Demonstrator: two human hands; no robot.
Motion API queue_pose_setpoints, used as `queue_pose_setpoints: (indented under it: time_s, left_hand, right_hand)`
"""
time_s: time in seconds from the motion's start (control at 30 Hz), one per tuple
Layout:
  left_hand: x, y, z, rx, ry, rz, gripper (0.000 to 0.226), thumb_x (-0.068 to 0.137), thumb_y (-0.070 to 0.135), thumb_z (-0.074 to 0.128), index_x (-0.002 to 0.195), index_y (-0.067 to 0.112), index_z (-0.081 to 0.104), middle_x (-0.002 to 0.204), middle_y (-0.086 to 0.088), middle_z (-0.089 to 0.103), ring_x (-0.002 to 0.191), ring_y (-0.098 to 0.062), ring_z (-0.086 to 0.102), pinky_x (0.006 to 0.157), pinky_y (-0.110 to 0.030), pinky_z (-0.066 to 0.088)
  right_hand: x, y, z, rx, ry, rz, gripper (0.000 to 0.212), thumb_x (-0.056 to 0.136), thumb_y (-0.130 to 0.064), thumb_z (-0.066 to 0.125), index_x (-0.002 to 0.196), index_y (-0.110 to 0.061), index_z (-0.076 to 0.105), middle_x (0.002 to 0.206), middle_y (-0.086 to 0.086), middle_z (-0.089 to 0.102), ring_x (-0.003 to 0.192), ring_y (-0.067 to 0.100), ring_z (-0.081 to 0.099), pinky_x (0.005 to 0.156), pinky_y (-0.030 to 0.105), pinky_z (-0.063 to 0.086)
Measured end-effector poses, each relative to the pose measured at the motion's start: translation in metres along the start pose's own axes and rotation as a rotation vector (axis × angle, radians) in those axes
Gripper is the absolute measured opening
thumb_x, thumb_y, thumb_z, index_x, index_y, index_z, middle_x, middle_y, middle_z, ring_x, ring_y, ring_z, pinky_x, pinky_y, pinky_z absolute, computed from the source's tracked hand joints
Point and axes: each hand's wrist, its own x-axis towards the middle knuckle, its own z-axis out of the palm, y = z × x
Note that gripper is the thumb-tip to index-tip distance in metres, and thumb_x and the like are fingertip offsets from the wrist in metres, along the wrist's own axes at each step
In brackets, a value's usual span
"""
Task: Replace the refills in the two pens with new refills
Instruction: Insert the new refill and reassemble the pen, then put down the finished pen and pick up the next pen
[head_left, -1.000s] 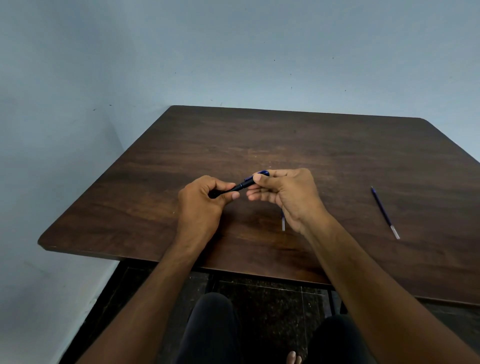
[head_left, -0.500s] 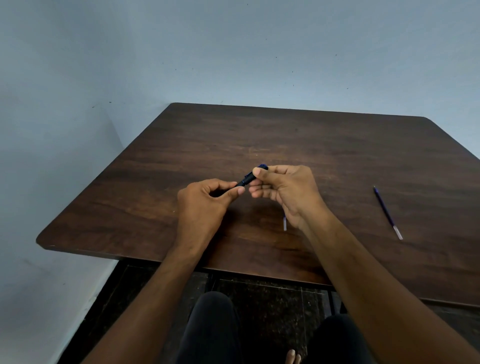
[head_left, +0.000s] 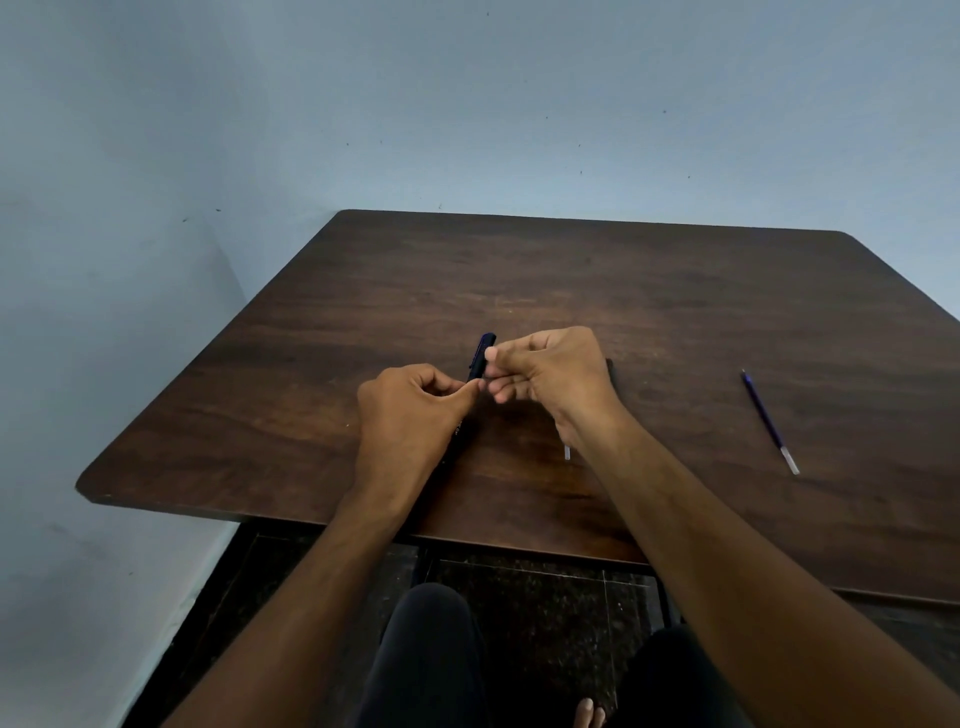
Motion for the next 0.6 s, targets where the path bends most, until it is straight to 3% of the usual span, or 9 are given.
queue_pose_setpoints:
  time_s: [0.2, 0.33, 0.4, 0.5, 0.6]
  left_hand:
    - [0.002, -0.001, 0.004, 0.122, -0.001, -0.059, 0.024, 0.081, 0.042, 0.082, 0.068, 0.023, 0.075, 0.059, 0.011, 0.069, 0.054, 0.001, 0.063, 0.060, -0.025, 0.058]
    - [0.001, 0.001, 0.006, 0.229, 0.017, -0.074, 0.027, 0.082, 0.045, 0.080, 0.066, 0.025, 0.072, 0.055, 0.014, 0.063, 0.051, 0.004, 0.059, 0.048, -0.011, 0.040]
    - [0.000, 0.002, 0.007, 0.277, 0.011, -0.085, 0.026, 0.083, 0.045, 0.079, 0.067, 0.026, 0.070, 0.056, 0.014, 0.062, 0.052, 0.002, 0.058, 0.047, -0.012, 0.037]
    - [0.002, 0.001, 0.008, 0.312, -0.007, -0.101, 0.027, 0.084, 0.047, 0.077, 0.070, 0.027, 0.068, 0.060, 0.012, 0.063, 0.057, -0.001, 0.060, 0.053, -0.023, 0.050]
    - [0.004, 0.002, 0.008, 0.383, -0.047, -0.067, 0.026, 0.088, 0.047, 0.074, 0.074, 0.026, 0.066, 0.064, 0.011, 0.062, 0.065, -0.005, 0.062, 0.069, -0.031, 0.057]
  right_hand:
    - [-0.006, -0.003, -0.011, -0.092, 0.050, -0.010, 0.006, 0.090, 0.000, 0.071, 0.087, 0.006, 0.072, 0.075, 0.019, 0.074, 0.053, 0.021, 0.068, 0.052, 0.029, 0.060]
    - [-0.010, -0.005, -0.018, -0.136, 0.074, -0.029, 0.007, 0.090, -0.001, 0.070, 0.084, 0.002, 0.072, 0.070, 0.015, 0.074, 0.052, 0.018, 0.068, 0.050, 0.026, 0.059]
    - [-0.011, -0.005, -0.020, -0.149, 0.073, -0.033, 0.008, 0.091, -0.002, 0.070, 0.083, 0.000, 0.072, 0.069, 0.013, 0.074, 0.053, 0.017, 0.068, 0.050, 0.026, 0.059]
    - [-0.012, -0.005, -0.021, -0.173, 0.074, -0.047, 0.008, 0.091, -0.004, 0.071, 0.083, -0.002, 0.073, 0.069, 0.012, 0.075, 0.053, 0.017, 0.068, 0.050, 0.025, 0.058]
    - [-0.011, -0.003, -0.021, -0.229, 0.096, -0.069, 0.009, 0.090, -0.007, 0.072, 0.082, -0.004, 0.074, 0.071, 0.010, 0.075, 0.057, 0.020, 0.069, 0.054, 0.029, 0.058]
